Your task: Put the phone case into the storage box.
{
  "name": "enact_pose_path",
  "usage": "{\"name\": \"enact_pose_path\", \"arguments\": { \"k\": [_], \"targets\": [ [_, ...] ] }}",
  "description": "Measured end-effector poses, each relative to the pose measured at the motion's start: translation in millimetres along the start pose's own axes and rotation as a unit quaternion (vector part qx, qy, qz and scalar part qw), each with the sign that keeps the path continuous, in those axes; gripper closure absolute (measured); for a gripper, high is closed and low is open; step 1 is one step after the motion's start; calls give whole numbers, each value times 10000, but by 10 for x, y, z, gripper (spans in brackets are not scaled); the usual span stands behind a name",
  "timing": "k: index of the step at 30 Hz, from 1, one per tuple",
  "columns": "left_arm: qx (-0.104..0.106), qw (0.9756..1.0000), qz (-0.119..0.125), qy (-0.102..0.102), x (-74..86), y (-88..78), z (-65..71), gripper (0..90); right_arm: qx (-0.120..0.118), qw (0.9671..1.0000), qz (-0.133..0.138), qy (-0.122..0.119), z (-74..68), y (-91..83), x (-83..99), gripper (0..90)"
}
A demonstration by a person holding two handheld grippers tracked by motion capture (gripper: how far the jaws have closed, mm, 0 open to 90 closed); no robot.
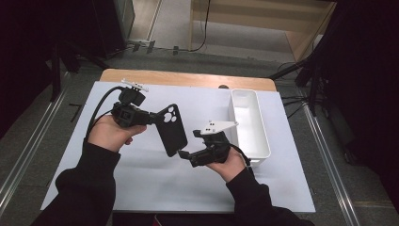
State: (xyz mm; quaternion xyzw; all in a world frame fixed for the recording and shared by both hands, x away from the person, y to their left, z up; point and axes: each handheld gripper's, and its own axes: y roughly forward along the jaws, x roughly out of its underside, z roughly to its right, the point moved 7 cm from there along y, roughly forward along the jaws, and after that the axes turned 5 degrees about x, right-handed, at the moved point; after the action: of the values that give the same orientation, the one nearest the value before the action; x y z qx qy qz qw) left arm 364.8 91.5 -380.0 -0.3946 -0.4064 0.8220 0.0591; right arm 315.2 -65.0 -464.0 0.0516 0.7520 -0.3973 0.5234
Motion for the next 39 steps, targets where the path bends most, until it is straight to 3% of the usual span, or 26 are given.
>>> {"name": "enact_pose_path", "arguments": {
  "k": [4, 8, 12, 17, 19, 22, 26, 33, 39],
  "targets": [
    [-66, 10000, -29, -67, -9, 33, -14, 790, 291, 9996, -49, 19, -1, 33, -1, 81],
    [-272, 9994, -127, -161, -1, 112, -64, 790, 453, 9989, -32, 149, 2, 62, -11, 81],
    [-249, 9993, -116, -241, -2, 133, -78, 790, 499, 9985, 50, 214, 0, 70, -31, 81],
    [-189, 9996, -117, -197, -4, 139, -50, 790, 549, 9979, 185, 272, 2, 94, -59, 76],
    [-175, 9996, -136, -175, -4, 151, -38, 790, 520, 9980, 212, 298, -17, 106, -67, 0],
    [-160, 9997, -123, -163, -13, 166, -18, 790, 415, 9983, 250, 323, -54, 115, -86, 0],
    [-127, 9997, -152, -120, -23, 184, 18, 790, 512, 9980, 213, 288, -56, 133, -105, 0],
    [-108, 9997, -171, -107, -32, 219, 57, 790, 932, 9952, 111, 292, -4, 184, -171, 0],
    [-82, 9997, -180, -126, -32, 239, 77, 790, 1058, 9939, 43, 297, 10, 220, -205, 0]
  ]
}}
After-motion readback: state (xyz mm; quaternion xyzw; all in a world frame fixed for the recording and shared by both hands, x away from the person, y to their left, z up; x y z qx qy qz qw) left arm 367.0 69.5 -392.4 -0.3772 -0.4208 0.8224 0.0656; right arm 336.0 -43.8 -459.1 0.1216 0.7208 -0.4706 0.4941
